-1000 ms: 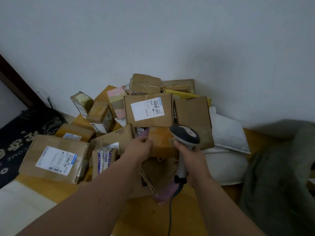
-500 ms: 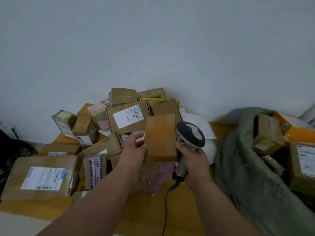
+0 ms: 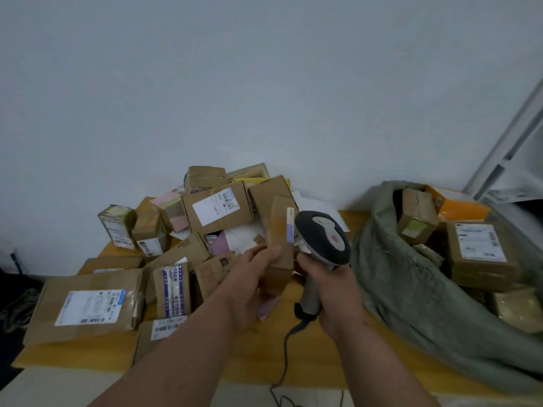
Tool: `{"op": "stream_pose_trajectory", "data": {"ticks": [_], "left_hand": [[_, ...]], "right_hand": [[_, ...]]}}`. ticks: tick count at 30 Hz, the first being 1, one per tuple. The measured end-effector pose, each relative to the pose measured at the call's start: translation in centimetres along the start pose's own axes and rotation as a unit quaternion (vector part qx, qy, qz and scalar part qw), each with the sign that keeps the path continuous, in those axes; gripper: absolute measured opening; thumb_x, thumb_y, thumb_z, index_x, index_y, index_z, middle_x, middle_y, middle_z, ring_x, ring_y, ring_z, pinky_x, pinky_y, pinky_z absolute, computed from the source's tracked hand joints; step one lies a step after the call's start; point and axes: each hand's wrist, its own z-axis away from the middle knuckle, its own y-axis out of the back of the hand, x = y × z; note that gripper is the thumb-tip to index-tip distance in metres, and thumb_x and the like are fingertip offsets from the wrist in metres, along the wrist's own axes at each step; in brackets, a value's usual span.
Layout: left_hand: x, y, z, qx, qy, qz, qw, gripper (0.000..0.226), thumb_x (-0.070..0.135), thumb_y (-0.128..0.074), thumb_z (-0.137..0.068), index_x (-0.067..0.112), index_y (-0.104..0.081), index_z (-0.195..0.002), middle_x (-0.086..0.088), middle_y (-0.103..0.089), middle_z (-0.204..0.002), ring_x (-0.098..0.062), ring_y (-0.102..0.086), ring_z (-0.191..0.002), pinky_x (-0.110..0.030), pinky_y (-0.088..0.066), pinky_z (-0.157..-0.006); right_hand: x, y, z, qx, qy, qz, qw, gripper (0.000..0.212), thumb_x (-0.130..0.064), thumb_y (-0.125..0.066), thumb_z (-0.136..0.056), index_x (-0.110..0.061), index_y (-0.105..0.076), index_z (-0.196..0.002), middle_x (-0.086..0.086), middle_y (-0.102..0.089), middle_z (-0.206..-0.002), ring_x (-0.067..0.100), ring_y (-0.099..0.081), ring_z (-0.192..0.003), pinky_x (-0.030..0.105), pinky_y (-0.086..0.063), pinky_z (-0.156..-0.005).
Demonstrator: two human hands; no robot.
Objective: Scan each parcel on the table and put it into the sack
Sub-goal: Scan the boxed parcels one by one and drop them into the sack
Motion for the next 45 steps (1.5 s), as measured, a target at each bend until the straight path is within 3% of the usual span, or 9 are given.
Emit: {"op": "stream_pose_trajectory", "data": {"ticks": [4,12,19,23,28,31,34,41,45], "left_hand": [[-0.3,-0.8,0.3,-0.033,0.01,0.147,0.989,0.06,0.042,-0.065,-0.075,0.015,-0.059,-0.128,-0.018,-0.063,-0.126,-0.035,-0.055,-0.121,-0.048,-0.042,-0.103],[-2.1,-4.6,-0.6,-0.117,0.027,0.182,0.976,0.058,0.048,-0.053,-0.08,0.02,-0.061,-0.13,-0.018,-0.062,-0.129,-0.038,-0.054,-0.12,-0.053,-0.046,-0.096],[-3.3,-8.5,-2.1,-0.067,0.018,0.168,0.983,0.043,0.027,-0.052,-0.092,0.017,-0.056,-0.133,-0.015,-0.064,-0.118,-0.035,-0.059,-0.109,-0.064,-0.049,-0.087],[-3.6,-10.0,-3.0,-0.026,-0.014,0.132,0.991,0.024,0.017,-0.044,-0.102,0.026,-0.059,-0.119,-0.012,-0.066,-0.116,-0.034,-0.062,-0.102,-0.068,-0.048,-0.087],[-4.2,-11.7,-3.2,-0.023,-0.038,0.049,0.998,0.034,0.03,-0.058,-0.092,0.031,-0.061,-0.126,-0.007,-0.067,-0.119,-0.03,-0.061,-0.113,-0.057,-0.052,-0.091],[-4.7,-11.8,-3.6,-0.017,-0.049,0.026,0.998,0.052,0.009,-0.063,-0.089,0.035,-0.054,-0.133,-0.002,-0.069,-0.119,-0.03,-0.059,-0.116,-0.056,-0.052,-0.093],[-4.6,-11.6,-4.4,0.017,-0.064,-0.015,0.998,0.052,0.008,-0.061,-0.092,0.034,-0.052,-0.136,-0.001,-0.067,-0.122,-0.027,-0.059,-0.116,-0.049,-0.053,-0.091],[-3.9,-11.4,-6.1,0.117,-0.119,-0.058,0.984,0.032,0.018,-0.072,-0.086,0.024,-0.062,-0.116,-0.003,-0.07,-0.113,-0.024,-0.066,-0.107,-0.048,-0.052,-0.096],[-3.6,-12.1,-6.3,0.151,-0.149,-0.035,0.977,0.041,0.02,-0.072,-0.085,0.024,-0.061,-0.125,-0.003,-0.067,-0.116,-0.024,-0.066,-0.105,-0.046,-0.053,-0.096]], "right_hand": [[-0.5,1.6,0.0,0.032,-0.019,-0.037,0.999,0.015,-0.007,-0.075,-0.082,-0.021,-0.077,-0.084,0.01,-0.077,-0.094,0.034,-0.071,-0.098,0.047,-0.057,-0.083],[-1.9,5.5,-0.3,0.025,-0.051,-0.059,0.997,0.024,-0.014,-0.073,-0.088,-0.021,-0.069,-0.111,0.003,-0.073,-0.111,0.025,-0.068,-0.103,0.049,-0.055,-0.093],[-2.8,9.9,-1.4,0.07,-0.043,-0.048,0.995,0.03,-0.016,-0.077,-0.084,-0.021,-0.068,-0.113,0.002,-0.071,-0.114,0.024,-0.065,-0.106,0.045,-0.053,-0.092],[-2.8,11.7,-1.8,0.092,-0.055,-0.033,0.994,0.023,-0.018,-0.078,-0.084,-0.023,-0.069,-0.105,0.0,-0.073,-0.107,0.023,-0.065,-0.102,0.046,-0.054,-0.091],[-2.6,13.3,-2.5,0.106,-0.057,-0.021,0.993,0.018,-0.019,-0.078,-0.083,-0.029,-0.067,-0.093,-0.005,-0.071,-0.098,0.018,-0.064,-0.097,0.042,-0.053,-0.087],[-2.3,14.1,-2.7,0.107,-0.066,-0.01,0.992,0.019,-0.02,-0.079,-0.082,-0.03,-0.065,-0.092,-0.005,-0.07,-0.097,0.02,-0.065,-0.097,0.046,-0.055,-0.09],[-2.1,14.9,-2.8,0.095,-0.071,0.003,0.993,0.024,-0.019,-0.08,-0.081,-0.021,-0.068,-0.102,-0.001,-0.074,-0.096,0.021,-0.069,-0.093,0.042,-0.058,-0.083],[-3.7,16.6,-2.1,0.066,-0.045,0.056,0.995,0.002,-0.008,-0.066,-0.09,-0.005,-0.066,-0.091,0.007,-0.066,-0.069,0.007,-0.065,-0.049,0.033,-0.058,-0.063],[-4.5,17.5,-1.7,0.018,-0.028,0.067,0.997,0.007,-0.004,-0.064,-0.089,-0.005,-0.066,-0.082,0.014,-0.066,-0.071,0.024,-0.066,-0.06,0.05,-0.056,-0.075]]}}
